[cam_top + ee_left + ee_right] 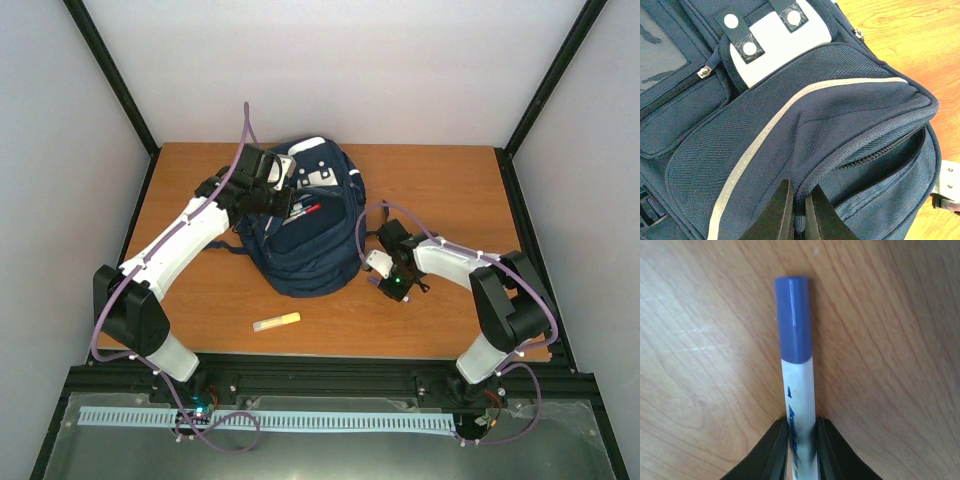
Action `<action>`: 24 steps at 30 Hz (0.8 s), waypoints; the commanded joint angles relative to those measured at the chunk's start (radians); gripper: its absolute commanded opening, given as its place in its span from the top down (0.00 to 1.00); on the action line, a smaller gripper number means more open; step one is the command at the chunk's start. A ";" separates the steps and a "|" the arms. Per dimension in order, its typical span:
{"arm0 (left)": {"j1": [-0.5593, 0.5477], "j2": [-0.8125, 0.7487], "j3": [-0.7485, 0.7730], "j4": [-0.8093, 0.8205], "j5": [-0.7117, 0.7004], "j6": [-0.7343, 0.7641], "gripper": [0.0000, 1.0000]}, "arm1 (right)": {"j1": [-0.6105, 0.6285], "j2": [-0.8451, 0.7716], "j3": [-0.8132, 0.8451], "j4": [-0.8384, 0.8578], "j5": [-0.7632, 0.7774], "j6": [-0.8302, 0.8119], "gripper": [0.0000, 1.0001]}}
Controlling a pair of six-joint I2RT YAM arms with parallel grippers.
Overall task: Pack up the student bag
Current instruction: Pick up the stationery from the center of the board.
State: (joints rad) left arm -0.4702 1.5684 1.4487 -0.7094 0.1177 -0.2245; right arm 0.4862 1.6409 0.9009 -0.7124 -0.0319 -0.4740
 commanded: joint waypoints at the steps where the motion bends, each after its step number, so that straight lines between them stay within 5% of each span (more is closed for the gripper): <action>1: 0.012 -0.025 0.069 0.017 0.015 -0.035 0.99 | -0.006 0.005 -0.054 -0.053 0.075 -0.003 0.86; 11: 0.012 -0.022 0.069 0.018 0.016 -0.036 0.99 | 0.016 -0.135 0.098 -0.154 -0.010 -0.064 0.96; 24: 0.012 -0.029 0.067 0.017 0.003 -0.033 0.99 | 0.270 -0.218 0.313 -0.134 0.162 -0.244 0.97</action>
State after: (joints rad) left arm -0.4702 1.5684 1.4487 -0.7113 0.1169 -0.2249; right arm 0.6830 1.4406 1.1652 -0.8501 0.0540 -0.6270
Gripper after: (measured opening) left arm 0.043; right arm 0.113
